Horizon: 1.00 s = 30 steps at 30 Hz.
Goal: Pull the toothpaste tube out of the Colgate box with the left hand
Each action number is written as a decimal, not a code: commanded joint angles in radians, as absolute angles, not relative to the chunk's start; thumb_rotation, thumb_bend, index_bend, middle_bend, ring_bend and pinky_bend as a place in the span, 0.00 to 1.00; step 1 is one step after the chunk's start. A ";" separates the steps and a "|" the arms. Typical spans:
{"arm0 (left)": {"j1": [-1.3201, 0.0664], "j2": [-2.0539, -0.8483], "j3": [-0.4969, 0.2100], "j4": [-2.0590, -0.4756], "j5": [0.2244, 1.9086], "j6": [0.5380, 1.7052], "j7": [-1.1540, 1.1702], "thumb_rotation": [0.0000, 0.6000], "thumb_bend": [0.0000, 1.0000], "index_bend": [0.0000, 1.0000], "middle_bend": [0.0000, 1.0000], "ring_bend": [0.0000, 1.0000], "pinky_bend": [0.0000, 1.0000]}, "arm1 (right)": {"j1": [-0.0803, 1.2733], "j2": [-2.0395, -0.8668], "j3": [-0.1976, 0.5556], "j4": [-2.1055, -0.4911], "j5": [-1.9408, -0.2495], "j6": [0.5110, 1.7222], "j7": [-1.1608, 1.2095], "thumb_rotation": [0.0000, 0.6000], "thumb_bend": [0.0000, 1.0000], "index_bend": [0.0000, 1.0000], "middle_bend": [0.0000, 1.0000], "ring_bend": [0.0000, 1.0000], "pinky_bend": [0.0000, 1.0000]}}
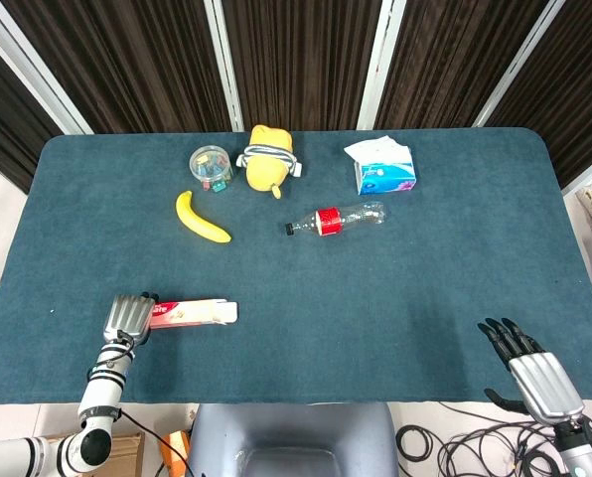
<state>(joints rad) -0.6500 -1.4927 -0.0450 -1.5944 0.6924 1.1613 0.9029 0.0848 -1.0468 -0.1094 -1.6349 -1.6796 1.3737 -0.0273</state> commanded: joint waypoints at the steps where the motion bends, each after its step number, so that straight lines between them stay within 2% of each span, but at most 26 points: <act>1: -0.650 -1.492 -0.045 -1.597 0.691 1.160 0.900 1.00 0.37 0.51 0.51 0.90 1.00 | 0.085 -1.045 -0.111 -1.635 -1.682 1.374 -0.024 1.00 0.13 0.05 0.05 0.00 0.24; 15: -0.661 -1.470 -0.034 -1.622 0.692 1.182 0.928 1.00 0.37 0.51 0.51 0.90 1.00 | 0.090 -1.043 -0.108 -1.632 -1.682 1.371 -0.014 1.00 0.13 0.05 0.05 0.00 0.24; 26: -0.678 -1.337 0.022 -1.784 0.794 1.408 1.195 1.00 0.37 0.53 0.53 0.90 1.00 | 0.089 -1.042 -0.110 -1.631 -1.689 1.378 -0.006 1.00 0.13 0.05 0.05 0.00 0.24; 30: -0.682 -1.295 0.021 -1.834 0.811 1.455 1.253 1.00 0.37 0.54 0.53 0.90 1.00 | 0.088 -1.044 -0.113 -1.629 -1.698 1.385 -0.003 1.00 0.13 0.05 0.05 0.00 0.24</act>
